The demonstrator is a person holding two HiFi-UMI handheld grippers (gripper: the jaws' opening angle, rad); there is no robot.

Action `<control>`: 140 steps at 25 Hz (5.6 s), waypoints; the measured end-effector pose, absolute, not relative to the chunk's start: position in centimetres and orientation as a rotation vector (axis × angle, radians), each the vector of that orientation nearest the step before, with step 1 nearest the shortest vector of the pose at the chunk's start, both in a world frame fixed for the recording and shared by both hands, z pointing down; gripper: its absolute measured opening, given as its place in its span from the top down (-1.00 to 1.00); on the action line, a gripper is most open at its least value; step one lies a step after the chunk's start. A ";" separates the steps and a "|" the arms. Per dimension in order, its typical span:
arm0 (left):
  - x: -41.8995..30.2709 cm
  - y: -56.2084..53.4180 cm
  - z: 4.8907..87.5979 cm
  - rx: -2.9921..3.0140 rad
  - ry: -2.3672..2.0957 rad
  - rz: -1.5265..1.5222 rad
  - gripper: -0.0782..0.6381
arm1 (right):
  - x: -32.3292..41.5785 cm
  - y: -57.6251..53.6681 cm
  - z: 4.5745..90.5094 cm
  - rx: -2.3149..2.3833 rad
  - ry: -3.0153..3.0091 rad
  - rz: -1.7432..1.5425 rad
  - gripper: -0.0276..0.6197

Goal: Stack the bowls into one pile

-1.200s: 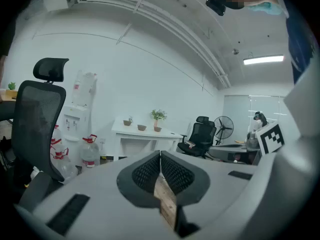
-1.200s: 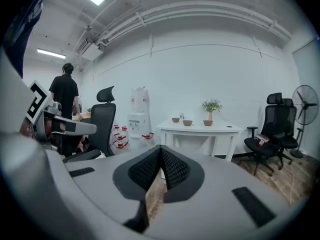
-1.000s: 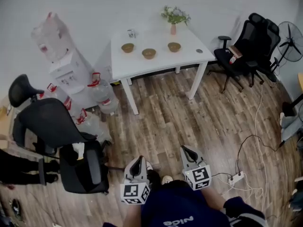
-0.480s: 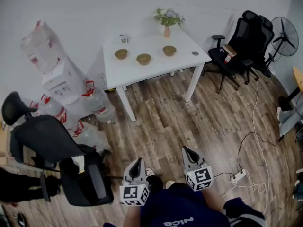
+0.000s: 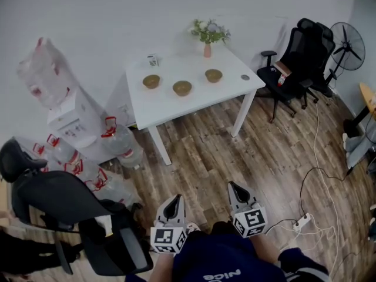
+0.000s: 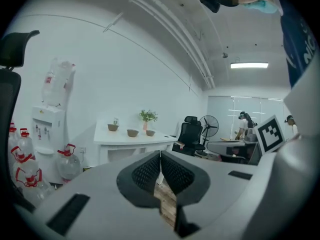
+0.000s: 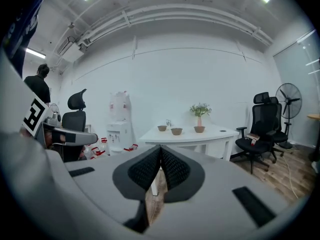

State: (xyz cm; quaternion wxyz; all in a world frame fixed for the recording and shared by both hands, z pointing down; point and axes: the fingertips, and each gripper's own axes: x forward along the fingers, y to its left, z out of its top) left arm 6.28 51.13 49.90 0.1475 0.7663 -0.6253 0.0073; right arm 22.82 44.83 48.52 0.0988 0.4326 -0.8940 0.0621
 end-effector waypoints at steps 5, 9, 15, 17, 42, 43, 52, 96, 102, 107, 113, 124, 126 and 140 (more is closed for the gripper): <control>5.0 50.0 50.6 2.189 -1.768 0.029 0.72 | 21.6 44.5 50.1 1.266 -2.598 0.245 0.84; 4.3 48.4 51.7 2.173 -1.771 0.062 0.72 | 20.8 42.3 50.7 1.260 -2.596 0.259 0.85; 3.3 44.9 52.2 2.119 -1.812 0.085 0.72 | 18.6 37.2 51.7 1.156 -2.629 0.269 0.84; 3.0 43.1 52.0 2.094 -1.833 0.080 0.72 | 17.6 35.0 51.5 1.107 -2.655 0.264 0.85; 6.4 24.6 51.4 1.839 -2.050 0.106 0.72 | 18.6 14.9 54.1 0.761 -2.662 0.407 0.84; 6.6 24.3 51.5 1.837 -2.046 0.110 0.72 | 18.8 14.7 54.2 0.764 -2.661 0.420 0.84; 7.6 21.1 52.6 1.917 -1.948 0.114 0.72 | 19.5 12.8 54.5 0.831 -2.645 0.459 0.84; -12.1 -3.4 53.8 2.094 -1.735 0.137 0.72 | 3.1 -9.6 55.5 1.117 -2.427 0.556 0.76; -13.4 -4.5 53.3 2.018 -1.810 0.103 0.72 | 2.0 -12.3 55.9 1.025 -2.422 0.576 0.55; -14.0 -4.6 53.7 1.957 -1.856 0.102 0.72 | 1.0 -14.0 57.1 0.934 -2.403 0.610 0.55; -14.6 -4.3 54.8 1.886 -1.889 0.126 0.72 | -0.1 -14.9 59.4 0.818 -2.345 0.661 0.55; -15.2 -4.1 55.7 1.818 -1.905 0.138 0.72 | -0.9 -15.6 62.2 0.728 -2.284 0.750 0.58; -15.3 -4.0 55.7 1.813 -1.910 0.140 0.72 | -0.9 -15.7 62.5 0.726 -2.272 0.755 0.62; -14.9 -4.1 56.0 1.803 -1.906 0.128 0.72 | -1.3 -15.4 60.2 0.718 -2.354 0.761 0.81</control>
